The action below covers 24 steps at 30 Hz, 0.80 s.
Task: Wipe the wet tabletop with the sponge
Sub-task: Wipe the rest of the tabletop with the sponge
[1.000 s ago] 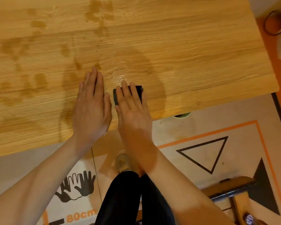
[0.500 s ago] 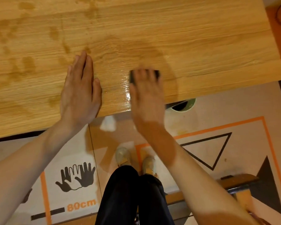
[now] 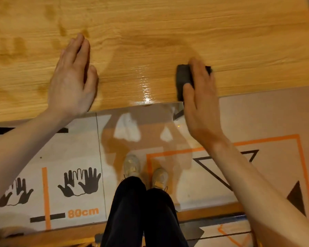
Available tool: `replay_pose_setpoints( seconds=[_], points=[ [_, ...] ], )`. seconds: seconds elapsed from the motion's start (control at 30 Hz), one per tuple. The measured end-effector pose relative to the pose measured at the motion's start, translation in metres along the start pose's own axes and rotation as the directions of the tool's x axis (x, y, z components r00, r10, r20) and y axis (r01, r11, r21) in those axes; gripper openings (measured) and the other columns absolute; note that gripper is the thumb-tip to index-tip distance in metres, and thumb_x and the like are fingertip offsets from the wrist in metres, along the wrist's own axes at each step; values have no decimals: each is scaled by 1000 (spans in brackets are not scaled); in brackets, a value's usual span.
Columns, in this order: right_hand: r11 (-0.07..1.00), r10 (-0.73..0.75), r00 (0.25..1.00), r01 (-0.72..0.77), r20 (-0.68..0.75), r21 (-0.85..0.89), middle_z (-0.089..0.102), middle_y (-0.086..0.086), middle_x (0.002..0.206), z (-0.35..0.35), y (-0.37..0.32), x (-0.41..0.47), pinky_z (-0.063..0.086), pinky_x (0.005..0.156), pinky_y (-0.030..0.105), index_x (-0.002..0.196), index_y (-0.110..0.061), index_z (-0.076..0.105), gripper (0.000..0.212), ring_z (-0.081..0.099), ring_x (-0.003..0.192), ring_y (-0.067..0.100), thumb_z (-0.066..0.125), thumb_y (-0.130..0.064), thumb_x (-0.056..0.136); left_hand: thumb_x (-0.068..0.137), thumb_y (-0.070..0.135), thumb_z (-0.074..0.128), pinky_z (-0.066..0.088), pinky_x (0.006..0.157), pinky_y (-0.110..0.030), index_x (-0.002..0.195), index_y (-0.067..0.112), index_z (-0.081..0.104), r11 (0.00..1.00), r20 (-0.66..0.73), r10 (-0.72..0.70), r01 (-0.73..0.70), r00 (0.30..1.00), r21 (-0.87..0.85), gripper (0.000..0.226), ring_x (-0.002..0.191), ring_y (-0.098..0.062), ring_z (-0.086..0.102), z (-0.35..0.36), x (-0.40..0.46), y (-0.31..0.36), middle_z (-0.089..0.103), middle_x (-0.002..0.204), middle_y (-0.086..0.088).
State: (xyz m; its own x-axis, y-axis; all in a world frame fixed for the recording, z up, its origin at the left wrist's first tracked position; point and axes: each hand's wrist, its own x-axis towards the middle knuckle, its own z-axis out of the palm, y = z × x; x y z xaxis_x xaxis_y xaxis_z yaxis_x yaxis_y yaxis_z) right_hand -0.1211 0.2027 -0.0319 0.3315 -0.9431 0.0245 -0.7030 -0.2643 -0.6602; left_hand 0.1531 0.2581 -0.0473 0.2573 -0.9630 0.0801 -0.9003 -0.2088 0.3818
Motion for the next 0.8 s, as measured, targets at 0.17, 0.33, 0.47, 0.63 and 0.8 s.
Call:
replay_pose_setpoints(
  seconds=[0.17,0.33,0.47,0.63,0.8],
  points=[
    [895,-400,865,440,302,-75,31,11,156,2,9,8,11,122,42,147,-5,35,47,20,147,25,34,-20,103,108,30,31,16,128,-43,160,6,27,1000,18,-23,23,1000,-2,57,157,-21,14,-4,-2,4,20,169,-7],
    [916,-342,860,395,378,-70,23,6,159,-67,73,8,13,122,48,150,-8,28,53,13,150,21,46,-23,102,107,33,30,17,128,-42,160,8,26,999,18,-34,34,999,4,59,157,-21,15,-3,-2,3,20,169,-5],
    [882,-431,853,467,295,-60,34,12,153,-56,76,2,15,121,48,144,-2,39,51,24,146,27,56,-9,97,107,32,31,18,128,-42,160,7,27,1000,10,-27,27,1000,9,58,157,-22,16,-2,0,2,21,169,-6],
    [772,-616,779,627,118,-105,49,18,142,41,9,-4,23,117,46,136,1,51,50,43,135,35,55,13,87,108,30,31,17,128,-36,160,9,27,999,-4,-38,38,999,26,56,157,-19,15,-1,-1,3,20,169,-3],
    [652,-703,682,732,201,-198,44,15,147,41,11,-5,27,117,45,140,1,46,46,38,139,31,47,10,95,108,31,31,19,127,-39,160,9,26,999,9,-40,40,999,31,57,157,-19,16,-2,-1,3,20,169,-4]
  ],
)
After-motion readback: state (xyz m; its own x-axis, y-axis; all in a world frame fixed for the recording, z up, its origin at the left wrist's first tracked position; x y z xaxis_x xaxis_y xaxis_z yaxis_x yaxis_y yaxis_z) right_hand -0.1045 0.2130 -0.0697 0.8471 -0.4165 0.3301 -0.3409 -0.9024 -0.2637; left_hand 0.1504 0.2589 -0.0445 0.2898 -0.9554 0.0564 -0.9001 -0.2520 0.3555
